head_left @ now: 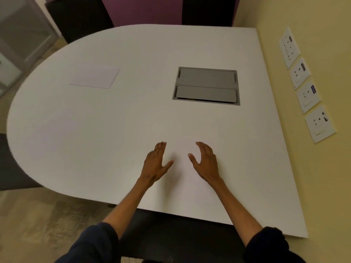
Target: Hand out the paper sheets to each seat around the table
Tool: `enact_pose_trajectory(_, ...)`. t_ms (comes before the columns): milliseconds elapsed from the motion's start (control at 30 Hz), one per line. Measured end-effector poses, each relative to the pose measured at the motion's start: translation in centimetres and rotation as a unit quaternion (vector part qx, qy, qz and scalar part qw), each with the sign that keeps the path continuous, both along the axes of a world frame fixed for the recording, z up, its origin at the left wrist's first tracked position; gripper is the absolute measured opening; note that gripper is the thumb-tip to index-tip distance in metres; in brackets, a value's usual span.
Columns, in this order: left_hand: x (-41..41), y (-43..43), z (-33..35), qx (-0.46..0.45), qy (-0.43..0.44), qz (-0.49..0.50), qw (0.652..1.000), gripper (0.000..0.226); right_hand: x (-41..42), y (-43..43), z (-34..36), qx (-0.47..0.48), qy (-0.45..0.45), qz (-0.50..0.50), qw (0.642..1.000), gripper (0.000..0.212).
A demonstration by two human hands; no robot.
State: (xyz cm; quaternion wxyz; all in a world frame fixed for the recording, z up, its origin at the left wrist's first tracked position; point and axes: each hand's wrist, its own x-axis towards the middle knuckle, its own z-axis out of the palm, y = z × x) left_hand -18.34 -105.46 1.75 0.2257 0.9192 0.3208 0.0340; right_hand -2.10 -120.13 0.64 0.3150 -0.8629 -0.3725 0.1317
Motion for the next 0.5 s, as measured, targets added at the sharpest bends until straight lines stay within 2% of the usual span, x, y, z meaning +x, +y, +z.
enact_pose_trajectory(100, -1.7, 0.8, 3.5, 0.032, -0.075, 0.087, 0.993, 0.073, -1.4, 2.8, 3.1, 0.068, -0.013, -0.02, 0.997, 0.058)
enact_pose_trajectory(200, -4.4, 2.2, 7.0, 0.07, -0.127, 0.151, 0.978, 0.072, -3.3, 6.4, 6.5, 0.114, -0.008, 0.008, 0.993, 0.062)
enact_pose_trajectory(500, -18.2, 6.6, 13.5, 0.209, -0.157, 0.32, 0.911, 0.07, -15.2, 16.0, 14.9, 0.207, -0.05, 0.143, 0.967, 0.069)
